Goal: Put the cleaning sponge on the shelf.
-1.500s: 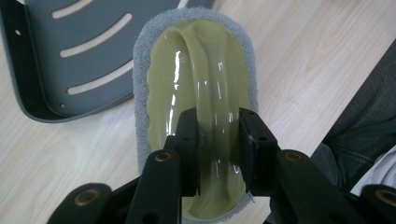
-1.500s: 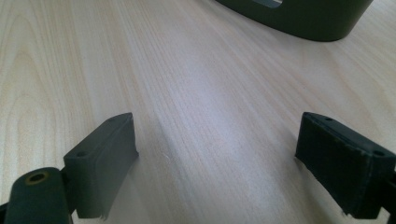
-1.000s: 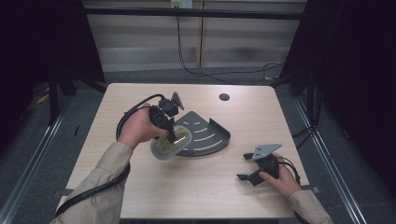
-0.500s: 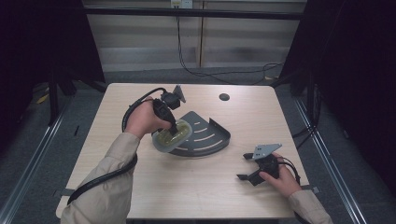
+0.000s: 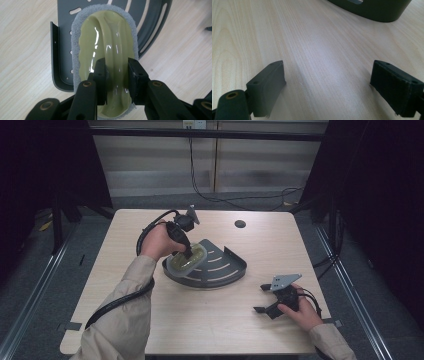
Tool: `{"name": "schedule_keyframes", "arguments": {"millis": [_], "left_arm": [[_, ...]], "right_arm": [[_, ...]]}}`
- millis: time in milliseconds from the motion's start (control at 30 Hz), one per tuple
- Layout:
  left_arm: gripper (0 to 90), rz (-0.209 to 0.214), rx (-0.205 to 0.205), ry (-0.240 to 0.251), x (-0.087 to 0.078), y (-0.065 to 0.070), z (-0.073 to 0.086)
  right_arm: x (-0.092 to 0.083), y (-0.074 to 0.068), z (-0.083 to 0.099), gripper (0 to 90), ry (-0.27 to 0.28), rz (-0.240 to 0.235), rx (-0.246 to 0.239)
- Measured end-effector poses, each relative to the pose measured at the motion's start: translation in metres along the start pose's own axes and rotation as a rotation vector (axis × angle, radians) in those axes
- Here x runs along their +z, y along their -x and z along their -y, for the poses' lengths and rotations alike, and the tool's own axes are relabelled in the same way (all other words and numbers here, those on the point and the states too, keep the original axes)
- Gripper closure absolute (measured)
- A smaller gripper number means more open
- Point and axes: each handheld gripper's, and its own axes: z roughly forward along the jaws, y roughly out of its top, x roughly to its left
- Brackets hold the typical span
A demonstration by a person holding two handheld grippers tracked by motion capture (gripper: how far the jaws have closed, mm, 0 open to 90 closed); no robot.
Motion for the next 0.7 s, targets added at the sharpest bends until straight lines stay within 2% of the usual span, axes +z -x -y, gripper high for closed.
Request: {"name": "schedule_keyframes", "arguments": {"millis": [200,700], "left_arm": [[71.2,-0.007,-0.023,0.003,0.005,-0.007,-0.004],[71.2,-0.027,-0.040,-0.003,0.019,-0.022,-0.011]], "right_arm": [[0.000,0.000,0.000,11.6,0.000,0.000,0.000],[0.000,0.000,0.000,11.6,0.000,0.000,0.000]]}}
